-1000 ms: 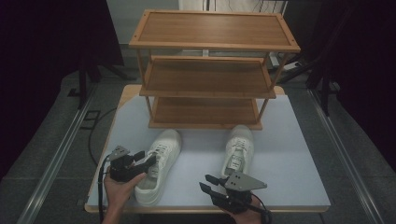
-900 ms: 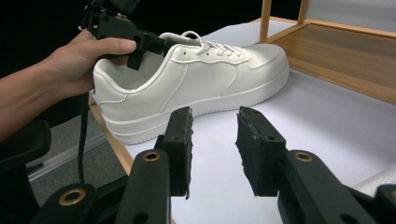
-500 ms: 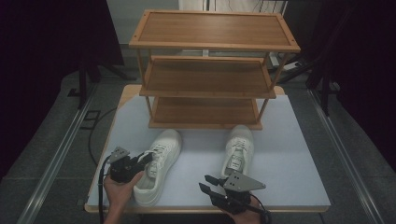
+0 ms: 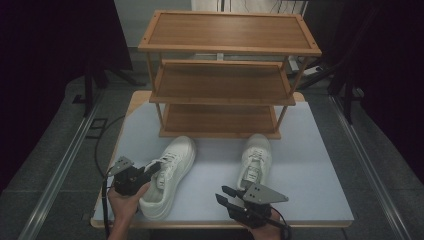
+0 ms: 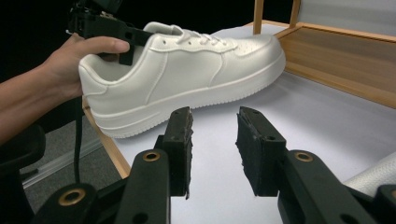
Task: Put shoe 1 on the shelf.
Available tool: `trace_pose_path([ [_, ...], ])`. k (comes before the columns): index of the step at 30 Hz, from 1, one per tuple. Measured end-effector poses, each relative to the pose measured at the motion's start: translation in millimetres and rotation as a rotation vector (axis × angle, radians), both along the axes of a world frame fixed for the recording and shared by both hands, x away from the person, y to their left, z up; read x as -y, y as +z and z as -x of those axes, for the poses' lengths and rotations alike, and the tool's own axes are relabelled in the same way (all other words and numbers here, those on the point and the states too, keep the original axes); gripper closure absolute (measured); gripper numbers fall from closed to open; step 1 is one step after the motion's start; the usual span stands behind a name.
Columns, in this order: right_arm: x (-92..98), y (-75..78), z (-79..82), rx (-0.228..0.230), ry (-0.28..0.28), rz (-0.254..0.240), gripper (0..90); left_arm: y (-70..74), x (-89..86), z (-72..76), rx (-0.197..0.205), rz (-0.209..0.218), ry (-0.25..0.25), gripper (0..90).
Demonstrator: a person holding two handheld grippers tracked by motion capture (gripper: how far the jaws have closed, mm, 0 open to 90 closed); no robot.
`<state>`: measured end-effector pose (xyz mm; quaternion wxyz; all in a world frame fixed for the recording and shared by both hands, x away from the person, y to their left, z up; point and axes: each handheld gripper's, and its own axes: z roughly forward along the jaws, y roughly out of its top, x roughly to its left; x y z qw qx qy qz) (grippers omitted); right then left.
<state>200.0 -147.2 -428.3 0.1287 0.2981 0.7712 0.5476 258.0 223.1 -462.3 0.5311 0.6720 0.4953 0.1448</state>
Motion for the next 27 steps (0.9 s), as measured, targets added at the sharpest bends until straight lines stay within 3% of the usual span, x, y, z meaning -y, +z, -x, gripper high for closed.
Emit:
trace_pose_path([
  [12,1.8,1.0,-0.3,0.003,-0.005,-0.003,64.5,13.1,-0.5,5.2,0.033,0.093,-0.027,83.0],
  [27,7.0,2.4,-1.8,-0.004,-0.019,-0.019,63.1,37.6,5.8,9.5,0.093,0.154,-0.062,83.1],
])
